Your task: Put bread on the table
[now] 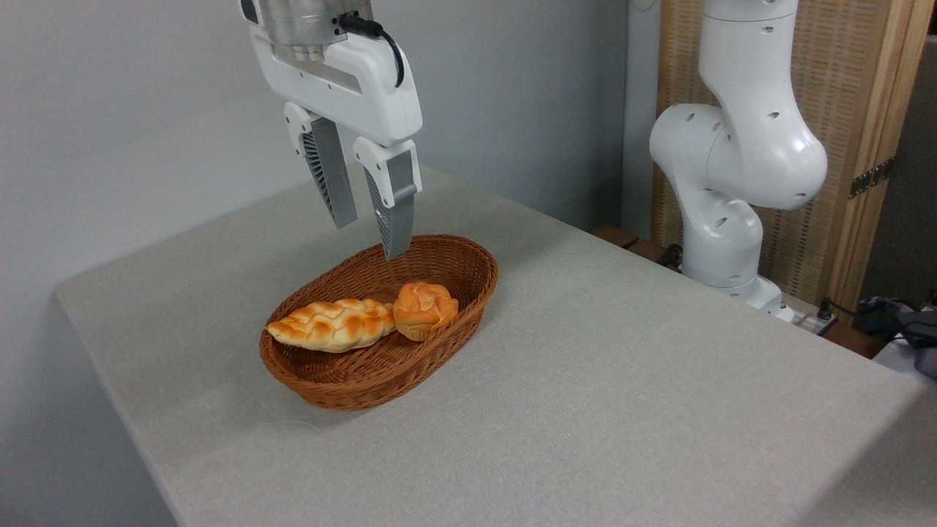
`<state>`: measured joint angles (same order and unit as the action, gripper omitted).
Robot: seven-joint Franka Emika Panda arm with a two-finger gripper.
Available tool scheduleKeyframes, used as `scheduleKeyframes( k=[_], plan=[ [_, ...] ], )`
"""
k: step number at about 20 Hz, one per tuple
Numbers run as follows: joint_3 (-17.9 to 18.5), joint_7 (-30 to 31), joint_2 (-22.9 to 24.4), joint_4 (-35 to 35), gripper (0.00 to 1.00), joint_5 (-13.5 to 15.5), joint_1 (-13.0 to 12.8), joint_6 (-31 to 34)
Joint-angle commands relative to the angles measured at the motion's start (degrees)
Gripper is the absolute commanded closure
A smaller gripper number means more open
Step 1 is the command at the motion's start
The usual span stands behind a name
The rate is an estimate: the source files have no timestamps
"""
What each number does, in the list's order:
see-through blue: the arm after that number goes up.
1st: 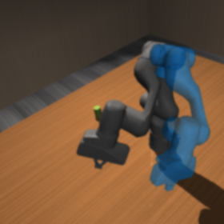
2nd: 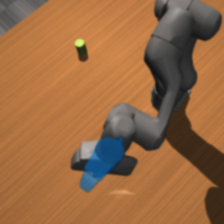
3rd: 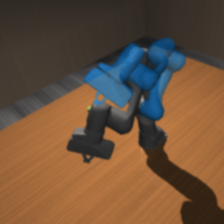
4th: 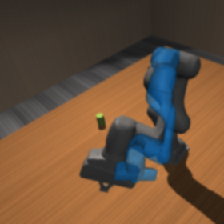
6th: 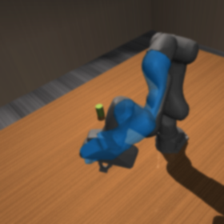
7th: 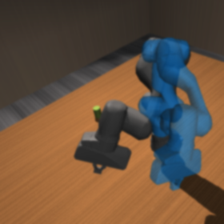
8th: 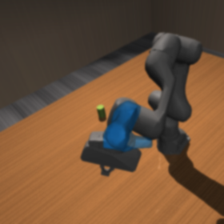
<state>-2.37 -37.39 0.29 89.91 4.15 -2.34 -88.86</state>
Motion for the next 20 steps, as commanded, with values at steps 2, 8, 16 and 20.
scheduleKeyframes(
  k=[2, 8, 16, 20],
  plan=[
    [1.0, 0.5, 0.1, -0.8, 0.00, 0.8, -0.2, 1.1],
    [1.0, 0.4, 0.1, -0.8, 0.00, 0.8, -0.2, 1.1],
    [1.0, -1.2, 0.1, -0.8, 0.00, 0.8, -0.2, 1.2],
    [1.0, -1.1, 0.1, -0.8, 0.00, 0.8, -0.2, 1.3]
  ],
)
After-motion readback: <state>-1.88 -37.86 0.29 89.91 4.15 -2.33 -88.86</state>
